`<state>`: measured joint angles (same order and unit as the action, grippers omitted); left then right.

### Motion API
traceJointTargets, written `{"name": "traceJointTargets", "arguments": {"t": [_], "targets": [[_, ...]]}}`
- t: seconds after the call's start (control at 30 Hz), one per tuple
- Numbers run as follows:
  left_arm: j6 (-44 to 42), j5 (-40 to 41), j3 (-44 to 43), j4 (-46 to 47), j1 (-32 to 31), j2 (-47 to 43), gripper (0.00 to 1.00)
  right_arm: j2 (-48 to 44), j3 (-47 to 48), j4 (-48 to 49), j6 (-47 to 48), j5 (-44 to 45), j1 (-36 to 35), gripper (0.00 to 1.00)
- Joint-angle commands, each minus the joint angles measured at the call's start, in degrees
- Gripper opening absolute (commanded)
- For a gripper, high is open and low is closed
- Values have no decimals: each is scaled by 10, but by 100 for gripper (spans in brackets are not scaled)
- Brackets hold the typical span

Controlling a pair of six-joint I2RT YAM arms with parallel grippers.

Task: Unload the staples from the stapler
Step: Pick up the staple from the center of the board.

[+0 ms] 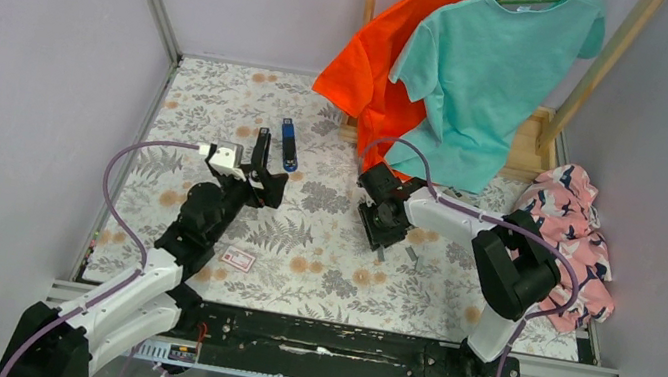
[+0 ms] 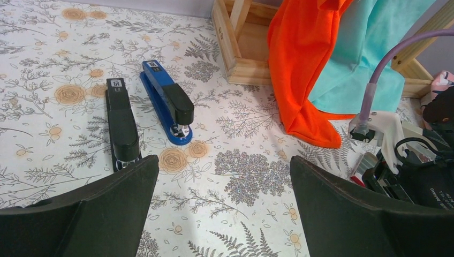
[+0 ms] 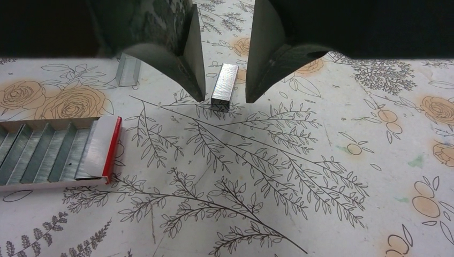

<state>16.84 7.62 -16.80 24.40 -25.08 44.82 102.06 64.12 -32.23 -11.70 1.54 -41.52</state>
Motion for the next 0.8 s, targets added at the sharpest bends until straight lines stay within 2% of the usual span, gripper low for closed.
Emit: {"name": "traceJointTargets", "arguments": {"t": [0.0, 0.2, 0.37, 0.77], "targets": [[-16, 14, -4, -1, -1, 0, 100, 3, 15, -9, -10, -2, -5, 40], [-14, 14, 0, 6, -1, -6, 100, -1, -5, -3, -9, -6, -5, 38], [-13, 10, -1, 3, -1, -8, 100, 3, -5, -1, -10, -5, -4, 32], [-10, 13, 1, -1, 0, -17, 100, 9, -10, -2, -8, -8, -5, 34]]}}
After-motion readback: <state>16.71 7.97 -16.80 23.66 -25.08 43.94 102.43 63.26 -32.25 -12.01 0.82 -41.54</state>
